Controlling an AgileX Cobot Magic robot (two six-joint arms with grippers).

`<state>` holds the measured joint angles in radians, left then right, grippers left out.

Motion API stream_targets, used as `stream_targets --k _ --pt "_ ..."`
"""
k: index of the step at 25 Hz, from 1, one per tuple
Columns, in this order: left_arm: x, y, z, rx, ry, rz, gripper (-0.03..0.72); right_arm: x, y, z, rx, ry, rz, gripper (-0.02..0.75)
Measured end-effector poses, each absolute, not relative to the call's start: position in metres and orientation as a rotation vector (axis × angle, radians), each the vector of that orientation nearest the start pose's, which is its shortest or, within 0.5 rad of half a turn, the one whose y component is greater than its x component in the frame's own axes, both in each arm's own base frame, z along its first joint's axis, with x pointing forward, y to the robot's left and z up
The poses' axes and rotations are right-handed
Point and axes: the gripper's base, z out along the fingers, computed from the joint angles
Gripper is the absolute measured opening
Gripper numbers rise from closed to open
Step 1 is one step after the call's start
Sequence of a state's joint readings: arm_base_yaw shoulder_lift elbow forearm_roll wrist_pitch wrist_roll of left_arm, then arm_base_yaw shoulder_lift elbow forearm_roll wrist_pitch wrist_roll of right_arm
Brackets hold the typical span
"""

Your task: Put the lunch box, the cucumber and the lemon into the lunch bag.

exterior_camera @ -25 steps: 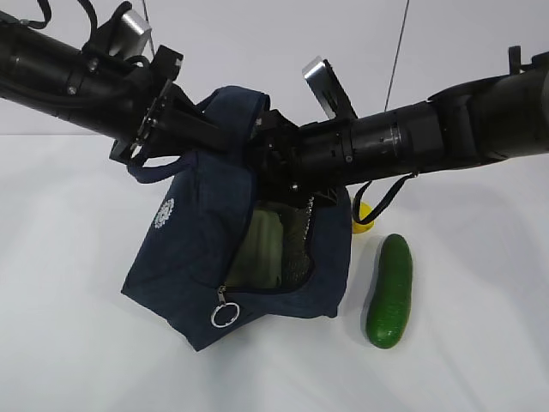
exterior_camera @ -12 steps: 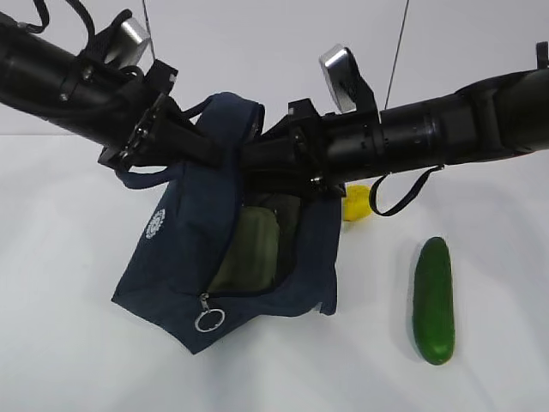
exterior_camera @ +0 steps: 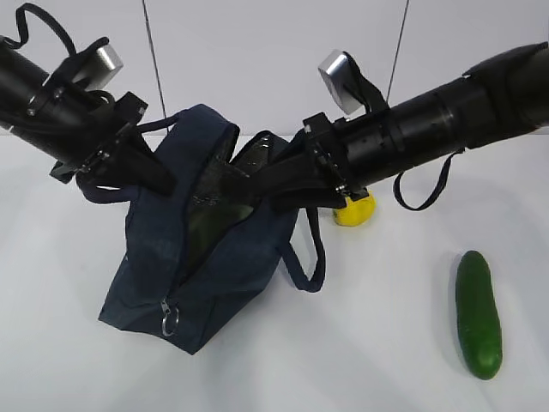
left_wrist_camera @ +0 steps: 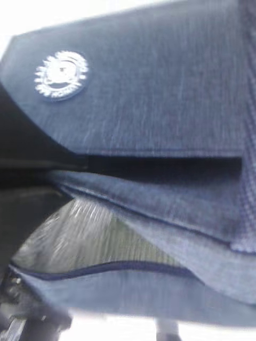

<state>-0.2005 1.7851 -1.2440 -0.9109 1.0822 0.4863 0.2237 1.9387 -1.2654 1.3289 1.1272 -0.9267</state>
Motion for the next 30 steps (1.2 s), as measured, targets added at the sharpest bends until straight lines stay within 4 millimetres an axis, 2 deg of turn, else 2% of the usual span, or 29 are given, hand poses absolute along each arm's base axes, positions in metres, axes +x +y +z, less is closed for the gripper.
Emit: stream_targets --k 4,9,14,22,25,30 --pt "0.332 -0.119 0.235 0.311 2.782 -1.119 -0.003 0.358 0.159 0.23 -0.581 2.493 1.384 0.371" --pt "0.336 -0.098 0.232 0.228 2.82 -1.047 -0.003 0.363 0.148 0.252 -0.651 2.66 1.123 0.37" --pt "0.337 -0.081 0.228 0.187 2.887 -0.945 -0.003 0.367 0.132 0.263 -0.578 2.818 0.817 0.371" --pt "0.335 -0.078 0.227 0.19 2.928 -0.901 0.018 0.364 0.115 0.27 -0.379 2.956 0.401 0.37" --pt "0.334 -0.077 0.227 0.198 2.937 -0.9 0.091 0.36 0.118 0.275 -0.363 2.951 0.365 0.373" --pt "0.333 -0.078 0.227 0.202 2.948 -0.907 0.309 0.348 0.12 0.269 -0.355 2.994 0.364 0.375"
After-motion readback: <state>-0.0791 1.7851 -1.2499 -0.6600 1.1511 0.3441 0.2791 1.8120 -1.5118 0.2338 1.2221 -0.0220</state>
